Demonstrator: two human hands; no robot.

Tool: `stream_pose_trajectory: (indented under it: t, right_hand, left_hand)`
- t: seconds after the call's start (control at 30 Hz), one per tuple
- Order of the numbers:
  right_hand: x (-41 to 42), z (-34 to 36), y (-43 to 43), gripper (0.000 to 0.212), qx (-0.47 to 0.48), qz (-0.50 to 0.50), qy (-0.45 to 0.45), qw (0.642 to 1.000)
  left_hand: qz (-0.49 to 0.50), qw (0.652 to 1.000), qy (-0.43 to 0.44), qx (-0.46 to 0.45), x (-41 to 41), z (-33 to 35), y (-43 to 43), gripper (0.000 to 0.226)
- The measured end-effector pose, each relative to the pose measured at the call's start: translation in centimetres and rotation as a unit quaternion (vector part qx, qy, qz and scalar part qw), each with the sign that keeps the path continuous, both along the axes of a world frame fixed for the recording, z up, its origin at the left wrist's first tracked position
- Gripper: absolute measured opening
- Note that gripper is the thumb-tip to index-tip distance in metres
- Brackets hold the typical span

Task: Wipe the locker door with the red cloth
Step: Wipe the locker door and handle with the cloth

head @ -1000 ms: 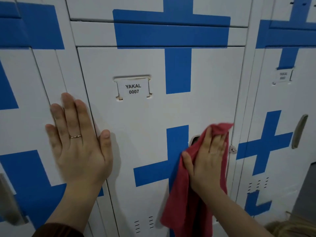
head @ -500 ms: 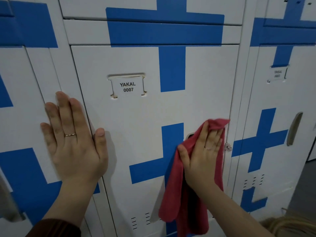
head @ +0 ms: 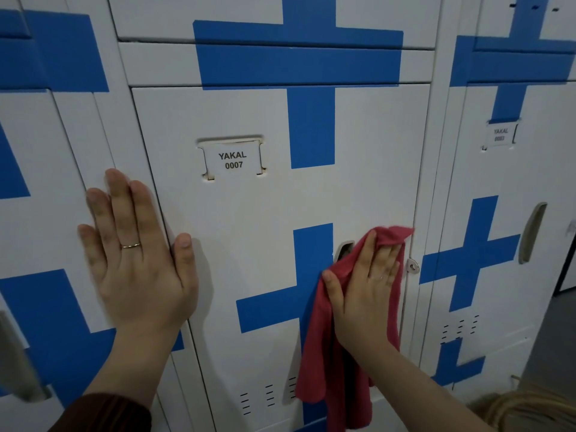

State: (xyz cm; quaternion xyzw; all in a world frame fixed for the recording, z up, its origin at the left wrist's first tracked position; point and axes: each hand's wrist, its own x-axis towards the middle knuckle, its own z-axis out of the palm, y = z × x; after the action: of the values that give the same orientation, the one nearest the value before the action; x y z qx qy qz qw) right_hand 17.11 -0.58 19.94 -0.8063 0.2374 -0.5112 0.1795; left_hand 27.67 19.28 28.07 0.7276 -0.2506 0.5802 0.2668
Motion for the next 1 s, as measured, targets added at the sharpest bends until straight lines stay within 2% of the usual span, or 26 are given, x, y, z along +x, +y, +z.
stream_pose_trajectory:
  t: [0.1, 0.27, 0.33, 0.53, 0.6, 0.8, 1.0]
  right_hand:
    - [-0.7, -1.6, 0.2, 0.076, 0.012, 0.015, 0.036, 0.999]
    - [0.3, 3.7, -0.2, 0.078, 0.013, -0.004, -0.066, 0.998]
    - [0.4, 4.6, -0.5, 0.077, 0.021, -0.015, -0.073, 0.997]
    - [-0.5, -0.8, 0.5, 0.075, 0.007, 0.01, 0.019, 1.0]
    - [-0.6, -1.2, 0.5, 0.075, 0.016, 0.014, 0.022, 1.0]
    - [0.6, 4.0, -0.8, 0.073, 0.014, 0.002, -0.099, 0.995]
    - [1.0, 3.2, -0.8, 0.058, 0.056, 0.061, -0.223, 0.971]
  left_hand:
    - [0.001, 1.0, 0.001, -0.002, 0.0, 0.0, 0.0, 0.061]
    - [0.002, 1.0, 0.0, 0.0, 0.0, 0.0, 0.0, 0.061]
    - [0.004, 1.0, 0.0, 0.0, 0.0, -0.1, 0.0, 0.061]
    - [0.002, 1.0, -0.003, -0.001, 0.0, -0.1, 0.0, 0.061]
    - [-0.002, 1.0, -0.002, -0.004, 0.0, -0.1, -0.1, 0.061]
    - [-0.001, 1.0, -0.001, -0.001, 0.0, -0.1, 0.0, 0.061]
    - [0.001, 1.0, -0.003, -0.003, 0.0, -0.1, -0.1, 0.061]
